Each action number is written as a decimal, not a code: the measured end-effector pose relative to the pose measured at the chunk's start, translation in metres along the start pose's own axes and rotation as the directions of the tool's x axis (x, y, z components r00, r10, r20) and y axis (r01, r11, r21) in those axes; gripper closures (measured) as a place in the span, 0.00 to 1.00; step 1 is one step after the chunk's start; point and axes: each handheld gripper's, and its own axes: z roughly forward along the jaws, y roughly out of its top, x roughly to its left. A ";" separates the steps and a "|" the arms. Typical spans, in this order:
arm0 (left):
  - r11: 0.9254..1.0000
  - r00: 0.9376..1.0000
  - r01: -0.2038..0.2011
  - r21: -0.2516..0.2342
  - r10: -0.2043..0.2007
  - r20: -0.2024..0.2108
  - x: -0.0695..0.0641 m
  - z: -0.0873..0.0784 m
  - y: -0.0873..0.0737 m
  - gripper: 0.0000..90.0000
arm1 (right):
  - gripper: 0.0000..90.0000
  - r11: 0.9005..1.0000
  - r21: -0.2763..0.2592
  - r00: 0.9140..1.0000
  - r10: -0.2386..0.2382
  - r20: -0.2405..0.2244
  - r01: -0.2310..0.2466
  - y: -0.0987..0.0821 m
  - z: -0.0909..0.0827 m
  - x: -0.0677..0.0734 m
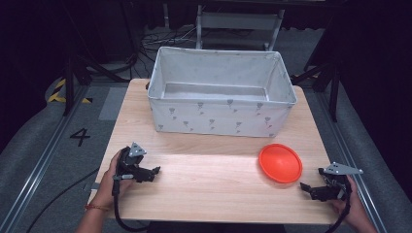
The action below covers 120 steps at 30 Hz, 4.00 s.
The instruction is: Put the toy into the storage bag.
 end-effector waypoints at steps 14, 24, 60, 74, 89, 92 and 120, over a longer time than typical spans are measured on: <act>1.000 1.000 0.012 0.000 -0.012 -0.011 -0.001 -0.001 -0.001 0.00 | 0.10 1.000 -0.020 1.000 -0.003 0.007 0.003 -0.002 -0.004 -0.001; 1.000 1.000 -0.007 0.002 0.007 0.009 0.001 -0.001 -0.001 0.00 | 0.23 1.000 0.007 0.999 -0.029 -0.026 0.029 0.006 -0.011 -0.011; 1.000 1.000 -0.015 -0.004 0.015 0.006 0.001 -0.003 -0.003 0.01 | 0.25 0.998 0.055 0.995 -0.003 -0.100 0.009 0.062 0.046 -0.001; 1.000 1.000 -0.014 -0.004 0.014 0.005 0.001 -0.003 -0.003 0.01 | 0.74 0.990 0.016 0.976 0.141 -0.165 -0.141 0.061 0.043 -0.023; 1.000 1.000 -0.014 -0.003 0.015 0.007 0.001 -0.003 -0.003 0.01 | 0.92 0.994 -0.098 0.977 -0.061 -0.206 0.042 0.094 -0.003 0.003; 1.000 1.000 -0.014 -0.004 0.014 0.006 0.001 -0.003 -0.003 0.01 | 0.92 0.992 -0.102 0.977 -0.098 -0.187 0.080 0.098 -0.009 0.010; 1.000 1.000 -0.008 -0.002 0.008 0.006 0.001 -0.003 -0.003 0.01 | 0.92 0.939 -0.121 0.945 -0.327 -0.023 0.322 0.180 -0.094 0.051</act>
